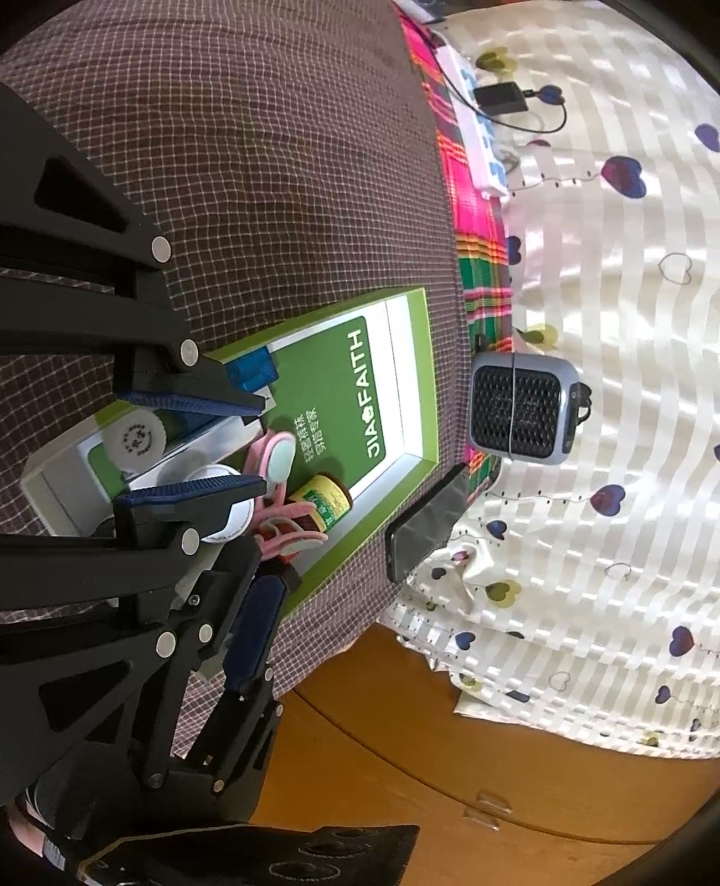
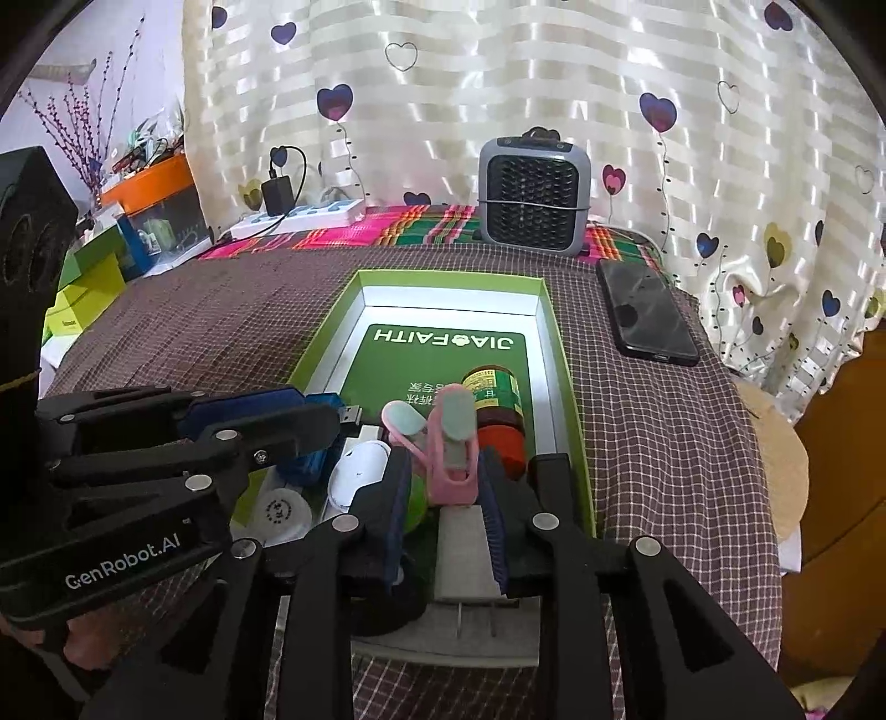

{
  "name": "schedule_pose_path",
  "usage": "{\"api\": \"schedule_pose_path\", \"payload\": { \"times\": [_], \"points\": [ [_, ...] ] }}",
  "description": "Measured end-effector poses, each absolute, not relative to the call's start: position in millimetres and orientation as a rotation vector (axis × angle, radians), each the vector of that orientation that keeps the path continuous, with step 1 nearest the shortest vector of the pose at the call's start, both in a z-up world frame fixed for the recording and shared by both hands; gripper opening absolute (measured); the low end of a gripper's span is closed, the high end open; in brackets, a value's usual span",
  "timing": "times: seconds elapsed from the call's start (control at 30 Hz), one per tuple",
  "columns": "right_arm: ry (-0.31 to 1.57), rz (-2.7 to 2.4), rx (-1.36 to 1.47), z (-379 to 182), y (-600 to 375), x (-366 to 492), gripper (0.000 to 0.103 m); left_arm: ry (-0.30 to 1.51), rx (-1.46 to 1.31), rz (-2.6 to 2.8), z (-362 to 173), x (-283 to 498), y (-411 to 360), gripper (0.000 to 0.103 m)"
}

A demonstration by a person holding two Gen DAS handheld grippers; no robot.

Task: Organize rigid objects
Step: 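Lower the USB stick and pink clip into the box with both tools, then open both tools and withdraw them from the box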

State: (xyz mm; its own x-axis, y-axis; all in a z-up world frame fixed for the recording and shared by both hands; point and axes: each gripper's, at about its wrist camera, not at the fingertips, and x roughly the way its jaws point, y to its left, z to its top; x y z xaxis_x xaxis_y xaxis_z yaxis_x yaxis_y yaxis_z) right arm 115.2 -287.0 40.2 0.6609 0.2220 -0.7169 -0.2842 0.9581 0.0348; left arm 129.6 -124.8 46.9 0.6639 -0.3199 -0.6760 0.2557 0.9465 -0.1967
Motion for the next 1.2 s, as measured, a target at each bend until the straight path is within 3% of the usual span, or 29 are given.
{"api": "schedule_pose_path", "payload": {
  "times": [0.63, 1.2],
  "points": [
    [0.769, 0.302, -0.091, 61.4, -281.9, 67.3, 0.032, 0.752, -0.044, -0.298, 62.9, 75.0, -123.4, 0.021],
    [0.837, 0.311, -0.091, 33.9, -275.5, 35.3, 0.032, 0.835, -0.028, -0.252, 25.1, 46.8, -121.0, 0.021]
  ]
}}
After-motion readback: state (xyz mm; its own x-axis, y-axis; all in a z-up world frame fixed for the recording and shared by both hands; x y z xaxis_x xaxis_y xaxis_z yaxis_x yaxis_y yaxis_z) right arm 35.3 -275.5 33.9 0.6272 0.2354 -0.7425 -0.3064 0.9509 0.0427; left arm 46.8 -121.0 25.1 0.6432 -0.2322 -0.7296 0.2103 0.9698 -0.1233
